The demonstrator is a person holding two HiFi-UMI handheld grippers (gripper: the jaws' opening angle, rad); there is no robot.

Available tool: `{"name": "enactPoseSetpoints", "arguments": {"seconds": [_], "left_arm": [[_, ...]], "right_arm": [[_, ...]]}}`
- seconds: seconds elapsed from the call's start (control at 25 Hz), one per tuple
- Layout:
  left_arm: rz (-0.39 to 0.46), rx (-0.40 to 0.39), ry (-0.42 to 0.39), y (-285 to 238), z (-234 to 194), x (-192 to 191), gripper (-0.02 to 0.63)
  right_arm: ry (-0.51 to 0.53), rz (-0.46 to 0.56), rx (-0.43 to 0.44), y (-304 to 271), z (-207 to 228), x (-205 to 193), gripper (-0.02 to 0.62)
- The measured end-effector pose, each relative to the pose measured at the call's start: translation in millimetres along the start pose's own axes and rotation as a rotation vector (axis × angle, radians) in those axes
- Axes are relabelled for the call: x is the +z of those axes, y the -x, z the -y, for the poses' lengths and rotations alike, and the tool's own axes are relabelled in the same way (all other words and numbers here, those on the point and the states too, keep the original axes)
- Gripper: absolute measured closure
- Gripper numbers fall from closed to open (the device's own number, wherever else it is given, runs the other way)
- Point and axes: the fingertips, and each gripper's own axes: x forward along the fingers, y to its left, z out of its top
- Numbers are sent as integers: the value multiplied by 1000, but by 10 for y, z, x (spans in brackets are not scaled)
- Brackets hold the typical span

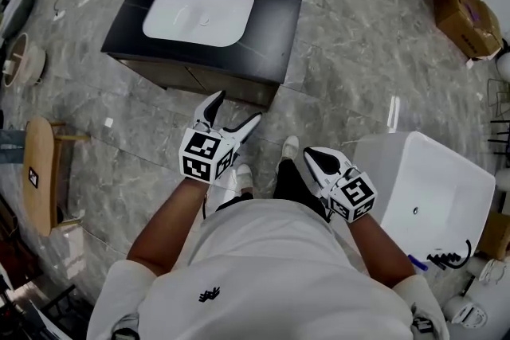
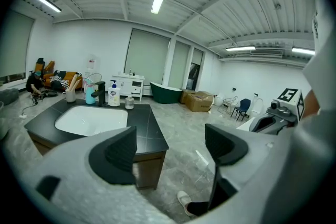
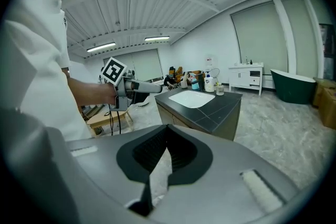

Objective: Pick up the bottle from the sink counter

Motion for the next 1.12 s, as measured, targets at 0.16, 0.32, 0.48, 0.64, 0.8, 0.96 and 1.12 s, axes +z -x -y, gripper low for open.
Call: {"name": "enactPoseSetpoints", "arguments": {"seconds": [0.16, 0.32, 0.48, 0.64, 0.8, 0.96, 1.12], "left_arm": [[-4, 43, 7, -407, -72, 186, 206], [-3, 88, 10, -821, -81, 429, 206], [-4, 130, 23, -1263, -163, 624, 206], [-1, 174, 26, -1619, -260, 751, 206], [-14, 201, 29, -1890, -420, 819, 206], [-23, 219, 42, -2172, -756, 895, 206], [-37, 228, 30, -2503, -1199, 953, 206]], "right_arm": [[2, 6, 40, -86, 470, 130, 584], [25, 12, 88, -107, 1000, 354, 584], [40, 7, 120, -159, 1534, 501, 584], [28, -14, 141, -199, 1927, 469, 584], [-18, -21, 145, -278, 2132, 420, 584], [-36, -35, 131, -398, 2274, 477, 584], [-48, -48, 76, -550, 2466, 573, 584]]}}
